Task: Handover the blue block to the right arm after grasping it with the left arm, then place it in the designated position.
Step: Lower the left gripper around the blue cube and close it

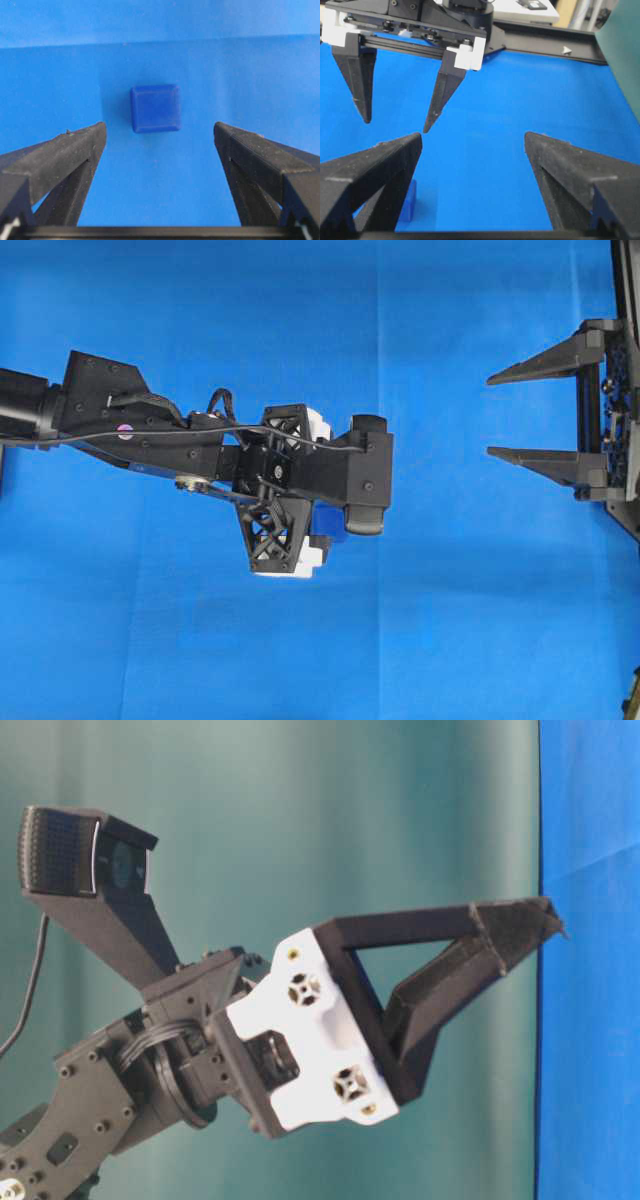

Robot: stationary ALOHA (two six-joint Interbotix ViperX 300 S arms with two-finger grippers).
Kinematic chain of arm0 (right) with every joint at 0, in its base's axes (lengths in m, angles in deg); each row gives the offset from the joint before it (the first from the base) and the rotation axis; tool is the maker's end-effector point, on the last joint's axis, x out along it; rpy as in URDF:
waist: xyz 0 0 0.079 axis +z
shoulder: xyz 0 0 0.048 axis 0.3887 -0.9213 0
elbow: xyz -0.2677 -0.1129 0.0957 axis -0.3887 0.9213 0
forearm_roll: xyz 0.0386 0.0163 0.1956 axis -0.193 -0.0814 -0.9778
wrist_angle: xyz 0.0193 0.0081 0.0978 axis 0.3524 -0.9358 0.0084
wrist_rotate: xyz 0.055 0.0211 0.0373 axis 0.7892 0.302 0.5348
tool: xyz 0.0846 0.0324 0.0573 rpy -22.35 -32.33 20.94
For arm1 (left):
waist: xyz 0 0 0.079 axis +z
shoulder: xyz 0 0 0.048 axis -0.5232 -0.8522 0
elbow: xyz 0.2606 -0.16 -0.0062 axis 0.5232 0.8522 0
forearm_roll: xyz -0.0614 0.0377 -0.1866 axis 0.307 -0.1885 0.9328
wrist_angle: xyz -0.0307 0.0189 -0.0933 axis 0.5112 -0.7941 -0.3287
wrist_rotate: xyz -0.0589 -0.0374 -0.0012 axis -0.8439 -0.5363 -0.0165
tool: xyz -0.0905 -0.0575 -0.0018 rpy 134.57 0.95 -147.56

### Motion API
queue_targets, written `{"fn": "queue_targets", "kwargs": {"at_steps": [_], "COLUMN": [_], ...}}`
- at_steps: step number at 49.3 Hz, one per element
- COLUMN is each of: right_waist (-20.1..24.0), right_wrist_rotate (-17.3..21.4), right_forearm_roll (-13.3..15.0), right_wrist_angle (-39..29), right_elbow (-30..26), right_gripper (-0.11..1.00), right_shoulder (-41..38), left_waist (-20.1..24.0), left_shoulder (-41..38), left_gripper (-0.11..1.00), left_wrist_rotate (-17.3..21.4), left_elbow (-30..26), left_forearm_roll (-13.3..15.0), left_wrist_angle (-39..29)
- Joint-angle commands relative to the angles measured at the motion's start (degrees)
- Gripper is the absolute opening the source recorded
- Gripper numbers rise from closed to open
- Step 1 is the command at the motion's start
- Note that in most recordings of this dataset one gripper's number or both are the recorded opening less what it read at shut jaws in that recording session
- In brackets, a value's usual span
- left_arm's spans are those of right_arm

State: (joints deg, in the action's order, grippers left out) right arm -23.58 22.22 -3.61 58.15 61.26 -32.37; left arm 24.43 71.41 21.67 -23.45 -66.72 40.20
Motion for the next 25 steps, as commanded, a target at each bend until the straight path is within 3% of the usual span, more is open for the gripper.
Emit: {"fn": "queue_targets", "kwargs": {"at_steps": [1, 12, 25], "right_waist": [-0.1, -0.1, -0.1], "right_wrist_rotate": [0.0, 0.0, 0.0], "right_forearm_roll": [-0.2, -0.2, -0.2], "right_wrist_angle": [0.4, 0.4, 0.4], "right_elbow": [-1.5, -1.6, -1.6], "right_gripper": [0.96, 0.96, 0.96], "right_shoulder": [-0.4, -0.4, -0.8], "left_waist": [-0.1, -0.1, -0.1], "left_shoulder": [1.0, 0.9, -0.9], "left_gripper": [0.91, 0.91, 0.91], "left_wrist_rotate": [0.0, -0.1, -0.1], "left_elbow": [-1.3, -1.0, 3.0], "left_forearm_roll": [-0.1, -0.1, 0.0], "left_wrist_angle": [0.2, 0.7, 7.3]}}
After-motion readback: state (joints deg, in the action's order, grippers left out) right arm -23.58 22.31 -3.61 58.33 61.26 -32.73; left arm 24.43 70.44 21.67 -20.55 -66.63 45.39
